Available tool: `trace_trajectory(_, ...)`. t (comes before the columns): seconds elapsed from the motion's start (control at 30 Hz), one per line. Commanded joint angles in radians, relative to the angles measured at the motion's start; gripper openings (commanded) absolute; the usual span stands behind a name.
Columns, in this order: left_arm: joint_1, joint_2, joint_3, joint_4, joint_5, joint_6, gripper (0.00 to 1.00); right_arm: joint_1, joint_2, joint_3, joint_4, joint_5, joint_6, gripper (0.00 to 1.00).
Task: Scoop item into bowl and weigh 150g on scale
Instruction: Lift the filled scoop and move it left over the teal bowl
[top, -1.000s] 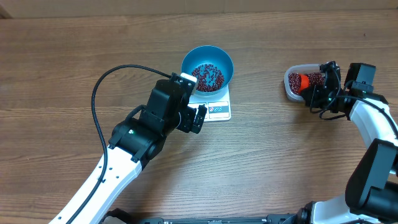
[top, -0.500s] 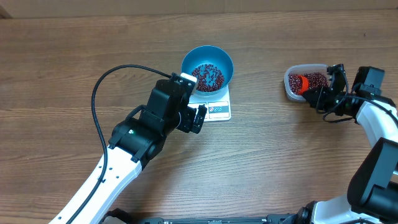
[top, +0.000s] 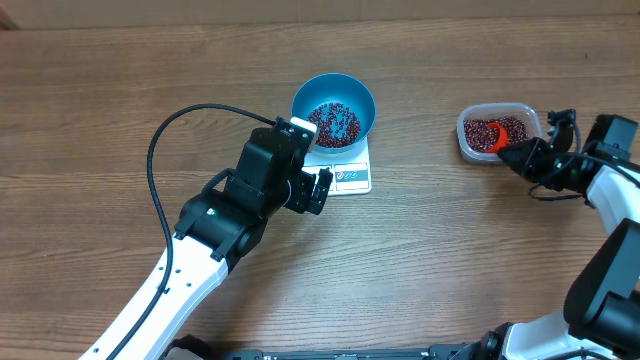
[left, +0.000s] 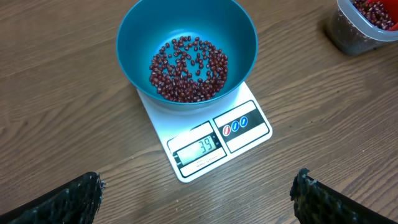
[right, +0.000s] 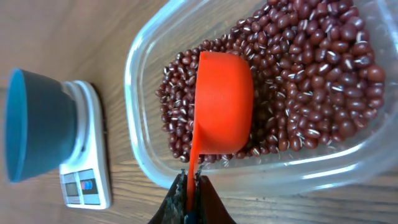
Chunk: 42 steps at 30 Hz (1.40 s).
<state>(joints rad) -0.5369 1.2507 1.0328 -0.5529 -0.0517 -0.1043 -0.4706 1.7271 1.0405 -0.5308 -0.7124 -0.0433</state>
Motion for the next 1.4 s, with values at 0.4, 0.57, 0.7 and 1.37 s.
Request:
trace_trajectory(0.4, 0.000, 0.004, -0.001, 0.003, 0.012, 0.012, 1.00, -0.096, 0.003, -0.007, 0.010, -0.296, 0.022, 0.04)
trace_trajectory(0.57, 0.000, 0.004, -0.001, 0.003, 0.012, 0.012, 1.00, -0.097, 0.003, -0.007, 0.010, -0.376, 0.023, 0.04)
trace_trajectory(0.7, 0.000, 0.004, -0.001, 0.003, 0.012, 0.012, 1.00, -0.097, 0.003, -0.007, 0.010, -0.382, 0.091, 0.04)
trace_trajectory(1.37, 0.000, 0.004, -0.001, 0.003, 0.012, 0.012, 1.00, -0.034, 0.003, -0.007, 0.011, -0.643, 0.134, 0.04)
